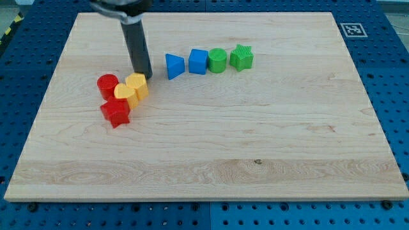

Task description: Place the blue blocks and green blocks in a row

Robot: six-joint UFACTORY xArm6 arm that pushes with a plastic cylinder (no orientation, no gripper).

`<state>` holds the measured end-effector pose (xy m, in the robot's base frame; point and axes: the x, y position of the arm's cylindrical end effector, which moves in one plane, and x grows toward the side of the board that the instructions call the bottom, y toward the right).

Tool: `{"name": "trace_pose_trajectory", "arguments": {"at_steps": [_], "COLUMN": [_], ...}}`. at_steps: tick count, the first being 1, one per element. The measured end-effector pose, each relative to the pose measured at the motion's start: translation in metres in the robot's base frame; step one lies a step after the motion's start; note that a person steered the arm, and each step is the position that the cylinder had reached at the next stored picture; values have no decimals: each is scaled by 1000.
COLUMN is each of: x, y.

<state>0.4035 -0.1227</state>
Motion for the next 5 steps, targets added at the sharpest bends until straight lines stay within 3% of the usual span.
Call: {"name": "trace_pose_trajectory", "arguments": {"at_steps": [1,5], "x": [31,8], "y": [14,55]}}
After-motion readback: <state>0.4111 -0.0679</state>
